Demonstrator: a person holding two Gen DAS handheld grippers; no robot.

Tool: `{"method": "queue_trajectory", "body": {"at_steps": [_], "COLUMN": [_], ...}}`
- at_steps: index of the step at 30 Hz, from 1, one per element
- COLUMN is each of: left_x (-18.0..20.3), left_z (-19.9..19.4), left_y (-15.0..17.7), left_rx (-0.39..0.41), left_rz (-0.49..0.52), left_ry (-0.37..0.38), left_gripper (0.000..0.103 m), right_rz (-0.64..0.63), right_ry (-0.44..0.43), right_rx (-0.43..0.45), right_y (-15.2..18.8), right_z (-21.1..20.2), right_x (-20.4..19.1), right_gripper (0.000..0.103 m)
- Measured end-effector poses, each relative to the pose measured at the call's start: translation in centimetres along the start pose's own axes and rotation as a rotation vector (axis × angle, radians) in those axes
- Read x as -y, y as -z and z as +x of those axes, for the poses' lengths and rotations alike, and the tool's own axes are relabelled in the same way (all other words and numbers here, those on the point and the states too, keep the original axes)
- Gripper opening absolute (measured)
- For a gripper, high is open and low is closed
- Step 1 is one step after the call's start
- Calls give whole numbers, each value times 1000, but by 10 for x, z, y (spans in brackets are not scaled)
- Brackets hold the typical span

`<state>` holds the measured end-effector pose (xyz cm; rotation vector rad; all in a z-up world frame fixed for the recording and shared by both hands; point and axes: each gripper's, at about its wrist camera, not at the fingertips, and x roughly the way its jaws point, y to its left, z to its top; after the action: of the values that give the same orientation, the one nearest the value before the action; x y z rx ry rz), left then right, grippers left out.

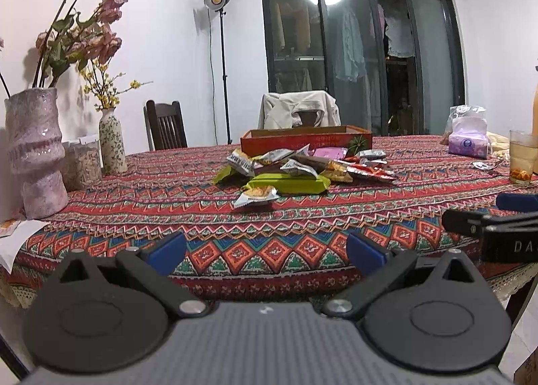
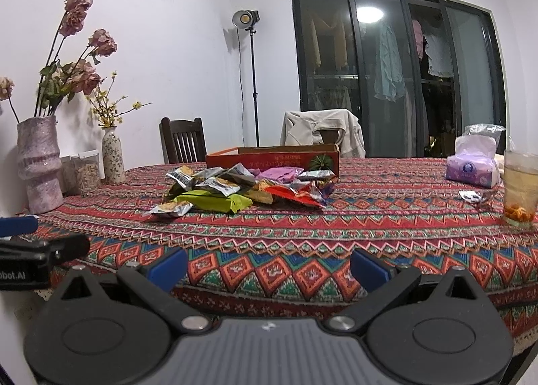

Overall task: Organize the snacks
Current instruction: 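Reach the left gripper to the white cracker packet and grasp it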

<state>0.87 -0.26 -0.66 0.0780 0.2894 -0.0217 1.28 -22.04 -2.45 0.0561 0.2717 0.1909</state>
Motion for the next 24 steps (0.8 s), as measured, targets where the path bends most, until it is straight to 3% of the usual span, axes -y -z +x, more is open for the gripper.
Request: {"method": "queue_trajectory", "body": {"at_steps": [11, 21, 24], "left_x": [-9, -21, -25], "left_z": [58, 152, 182], "left_y": [-15, -59, -69], "left_rx": [-96, -156, -185], "left_rz": [-48, -75, -93], "left_ry": [9, -10, 6], "left_gripper": [103, 102, 98], "right_rz": [-17, 3, 16], "right_ry": [-2, 27, 33], "right_rx": [-23, 5, 28], "right_y": [-13, -51, -69], "right_z": [44, 96, 114], "right_x": [10, 27, 33], "right_gripper": [103, 103, 103]}}
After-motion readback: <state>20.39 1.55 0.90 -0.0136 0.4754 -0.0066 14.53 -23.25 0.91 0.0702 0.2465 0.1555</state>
